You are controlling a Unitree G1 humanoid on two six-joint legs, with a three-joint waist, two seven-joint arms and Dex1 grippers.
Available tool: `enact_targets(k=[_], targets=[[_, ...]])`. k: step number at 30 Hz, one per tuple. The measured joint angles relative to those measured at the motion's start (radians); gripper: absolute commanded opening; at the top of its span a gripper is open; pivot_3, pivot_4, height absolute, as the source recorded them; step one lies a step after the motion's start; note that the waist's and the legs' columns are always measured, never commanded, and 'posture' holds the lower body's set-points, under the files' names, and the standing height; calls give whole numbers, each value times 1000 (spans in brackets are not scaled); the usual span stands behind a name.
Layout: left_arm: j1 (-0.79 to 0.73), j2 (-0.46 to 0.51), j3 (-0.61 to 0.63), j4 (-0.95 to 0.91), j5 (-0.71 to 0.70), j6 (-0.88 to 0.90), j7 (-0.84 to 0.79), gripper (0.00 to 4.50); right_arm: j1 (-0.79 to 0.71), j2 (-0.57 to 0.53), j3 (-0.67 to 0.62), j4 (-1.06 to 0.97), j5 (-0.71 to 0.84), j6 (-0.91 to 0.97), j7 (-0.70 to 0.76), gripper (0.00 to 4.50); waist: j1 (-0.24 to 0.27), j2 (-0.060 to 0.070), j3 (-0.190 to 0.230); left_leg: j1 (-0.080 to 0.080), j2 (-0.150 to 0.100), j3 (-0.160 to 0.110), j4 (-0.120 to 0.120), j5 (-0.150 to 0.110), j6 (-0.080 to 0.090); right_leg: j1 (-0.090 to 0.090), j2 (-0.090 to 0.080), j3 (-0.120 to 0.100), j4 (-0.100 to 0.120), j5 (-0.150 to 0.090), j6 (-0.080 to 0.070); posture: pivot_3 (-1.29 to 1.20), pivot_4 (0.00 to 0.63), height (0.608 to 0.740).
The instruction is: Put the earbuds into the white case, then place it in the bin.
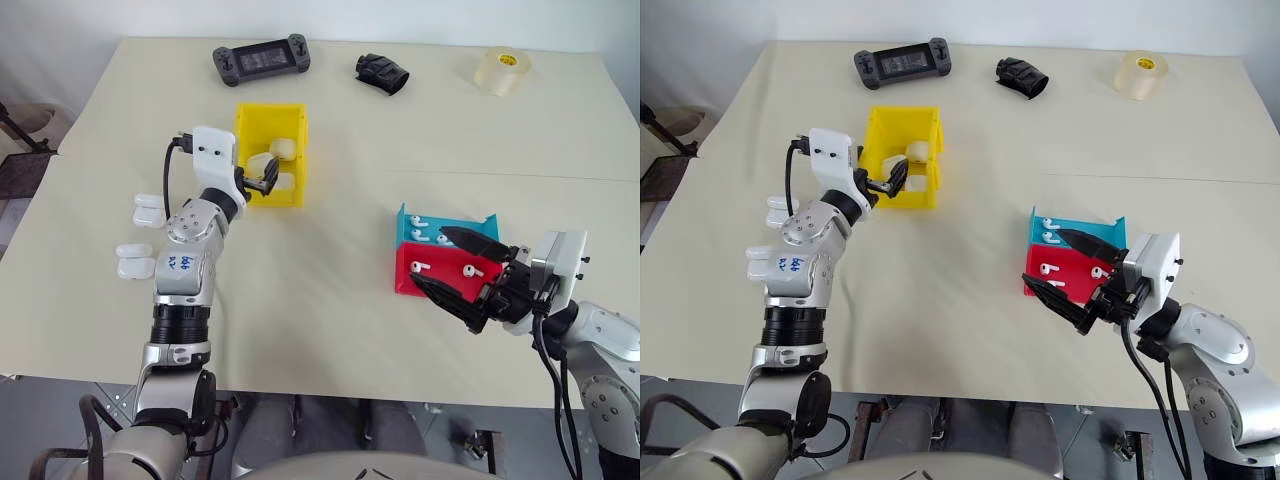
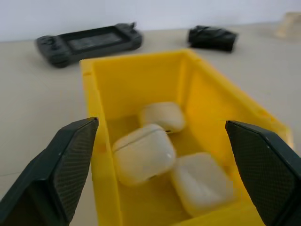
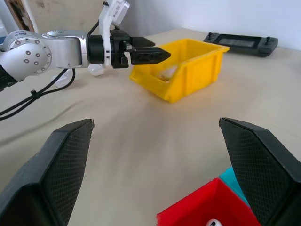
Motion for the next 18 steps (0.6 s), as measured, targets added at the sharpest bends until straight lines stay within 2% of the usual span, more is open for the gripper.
enact_targets(k=[5, 9, 15, 18], targets=[[84, 55, -36, -136, -7, -11, -79, 4474, 11, 3, 1, -1, -2, -4, 1, 4500, -2, 0, 0, 0, 0, 0, 0, 0, 0, 0, 1, 0, 0, 0, 0, 0, 150, 740], [172, 169, -33, -249, -28, -55, -194, 4474, 21, 4, 2, 12, -5, -17, 15, 4500, -6, 0, 0, 0, 2, 1, -1, 0, -1, -1, 1, 1, 0, 0, 0, 0, 150, 740], [361, 291, 0, -314, -186, -137, -476, 4474, 20, -4, -1, 75, -25, -44, 66, 4500, -4, 0, 0, 0, 4, 1, -1, 0, 0, 0, 0, 2, -1, 0, 0, 0, 150, 740], [449, 364, 32, -355, -241, -165, -583, 4474, 11, -45, -9, 115, -27, -50, 116, 4500, -3, 0, 0, 1, 4, 1, -1, 0, 0, 0, -1, 2, -1, 0, 0, 0, 150, 740]])
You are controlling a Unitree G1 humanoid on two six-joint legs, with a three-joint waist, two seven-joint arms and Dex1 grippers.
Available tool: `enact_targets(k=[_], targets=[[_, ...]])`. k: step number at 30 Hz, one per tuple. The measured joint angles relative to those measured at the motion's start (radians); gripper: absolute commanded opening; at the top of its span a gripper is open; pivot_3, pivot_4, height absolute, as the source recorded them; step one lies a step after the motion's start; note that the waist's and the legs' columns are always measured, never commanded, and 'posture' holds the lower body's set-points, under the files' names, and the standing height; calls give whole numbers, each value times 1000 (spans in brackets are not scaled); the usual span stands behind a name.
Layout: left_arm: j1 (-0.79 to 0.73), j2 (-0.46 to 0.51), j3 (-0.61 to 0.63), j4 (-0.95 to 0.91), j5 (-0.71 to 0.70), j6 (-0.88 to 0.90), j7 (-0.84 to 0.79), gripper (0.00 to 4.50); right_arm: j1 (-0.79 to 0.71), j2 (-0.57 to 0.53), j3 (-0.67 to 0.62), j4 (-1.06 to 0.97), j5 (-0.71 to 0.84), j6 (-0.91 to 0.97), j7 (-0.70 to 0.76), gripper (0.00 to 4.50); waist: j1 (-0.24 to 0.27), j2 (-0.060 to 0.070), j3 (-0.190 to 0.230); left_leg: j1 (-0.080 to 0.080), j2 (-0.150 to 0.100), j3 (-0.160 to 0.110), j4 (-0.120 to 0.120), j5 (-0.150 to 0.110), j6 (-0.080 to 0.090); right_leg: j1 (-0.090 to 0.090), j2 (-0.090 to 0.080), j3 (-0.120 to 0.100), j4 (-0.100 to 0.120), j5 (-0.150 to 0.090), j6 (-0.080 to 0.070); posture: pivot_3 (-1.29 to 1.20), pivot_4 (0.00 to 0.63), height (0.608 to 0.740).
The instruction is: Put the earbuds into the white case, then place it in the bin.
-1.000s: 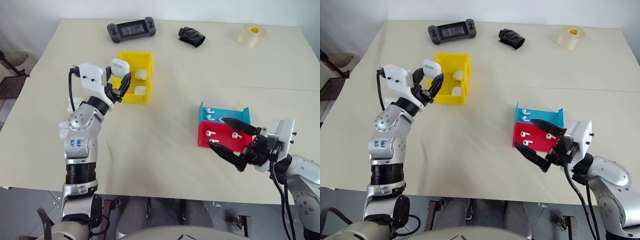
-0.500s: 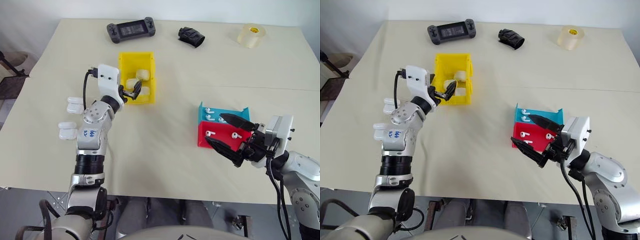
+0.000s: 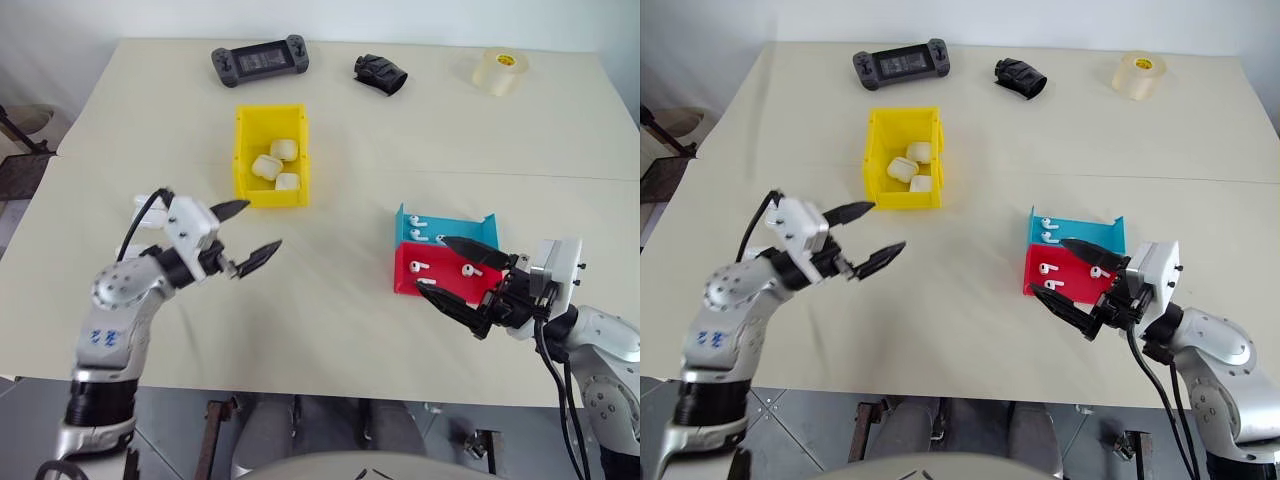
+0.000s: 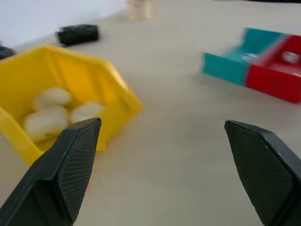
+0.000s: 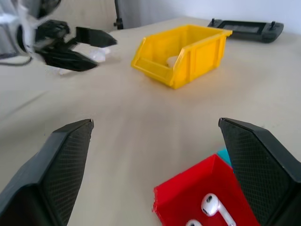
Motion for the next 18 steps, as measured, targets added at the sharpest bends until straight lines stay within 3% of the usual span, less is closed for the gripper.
enact_targets(k=[8, 13, 18], targets=[[30, 112, 91, -18, -169, 145, -110, 4474, -17, -40, -50, 93, -12, -19, 65, 4500, -1, 0, 0, 0, 0, 0, 0, 0, 0, 0, 0, 0, 0, 0, 0, 0, 150, 740], [45, 116, 88, 14, -149, 119, -114, 4474, -21, -48, -68, 110, -21, -27, 85, 4500, -1, 0, 0, 1, 0, 0, -1, 0, 0, 0, 0, 0, 0, 0, 0, 0, 150, 740], [46, 89, 78, 20, -72, -32, -106, 4474, -49, -48, -70, 131, -32, -41, 88, 4500, 0, 0, 0, 1, 0, 0, -1, 0, 0, 0, 0, 0, 0, 0, 0, 0, 150, 740]])
